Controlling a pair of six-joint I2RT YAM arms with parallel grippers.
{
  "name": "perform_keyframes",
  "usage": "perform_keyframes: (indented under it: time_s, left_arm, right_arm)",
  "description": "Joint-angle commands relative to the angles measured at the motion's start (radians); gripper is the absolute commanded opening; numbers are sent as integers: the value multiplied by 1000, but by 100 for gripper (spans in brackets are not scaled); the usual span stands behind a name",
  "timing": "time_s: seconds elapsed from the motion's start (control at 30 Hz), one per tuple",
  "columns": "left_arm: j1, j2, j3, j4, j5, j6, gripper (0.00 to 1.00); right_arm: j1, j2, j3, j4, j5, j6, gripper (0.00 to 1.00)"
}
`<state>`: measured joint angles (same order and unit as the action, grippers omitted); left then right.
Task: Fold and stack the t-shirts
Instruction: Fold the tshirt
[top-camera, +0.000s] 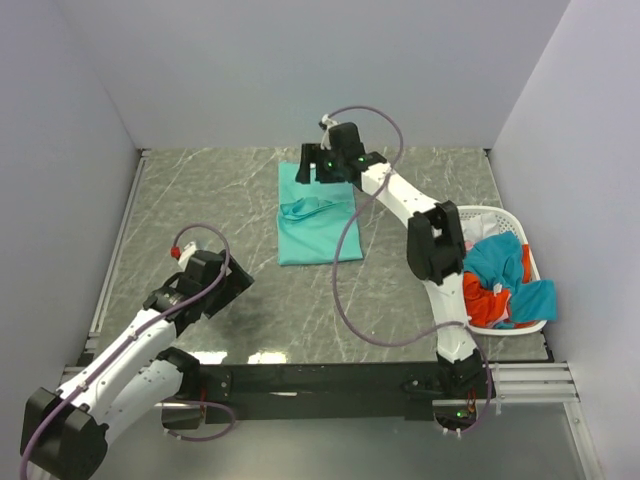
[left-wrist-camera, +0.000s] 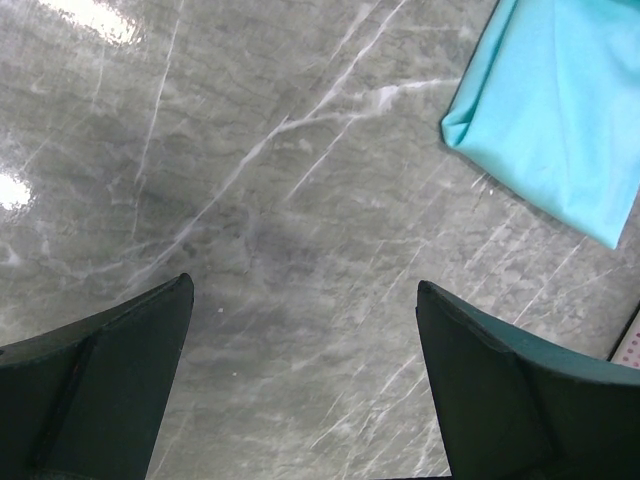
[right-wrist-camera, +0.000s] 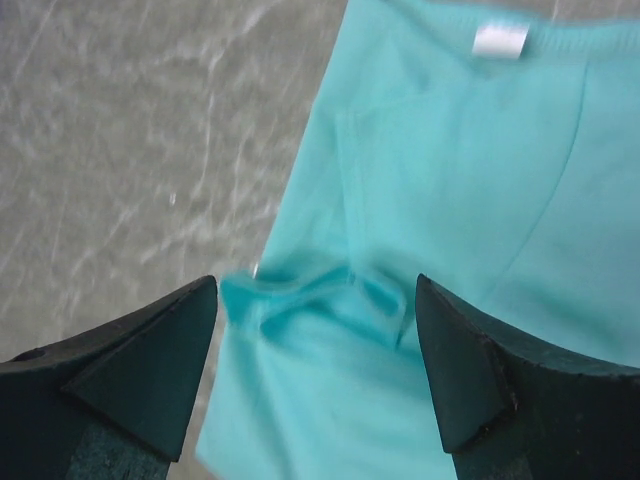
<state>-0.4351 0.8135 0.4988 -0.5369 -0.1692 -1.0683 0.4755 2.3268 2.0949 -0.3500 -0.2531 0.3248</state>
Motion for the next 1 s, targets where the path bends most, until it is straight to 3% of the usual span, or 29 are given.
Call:
perform_keyframes:
  time_s: [0.0,0.17,0.37,0.6,0.97]
  left_arm:
    - [4,4,-11,26,20,-7,99]
    - [4,32,-3,38,25,4,100]
    - [4,16,-12,55,42,10,100]
    - [4,15,-6,34,16,13,99]
    - [4,12,-11,63,36,18,100]
  right_arm:
    - [49,-188,-197,32,-26,-38,86]
    - [149,-280,-436,95,-12,-46,87]
    - [199,-227,-470,143,-35,-9,87]
    - [198,-103,-346,129,-6,3,87]
    - [111,103,88,68,74,26,87]
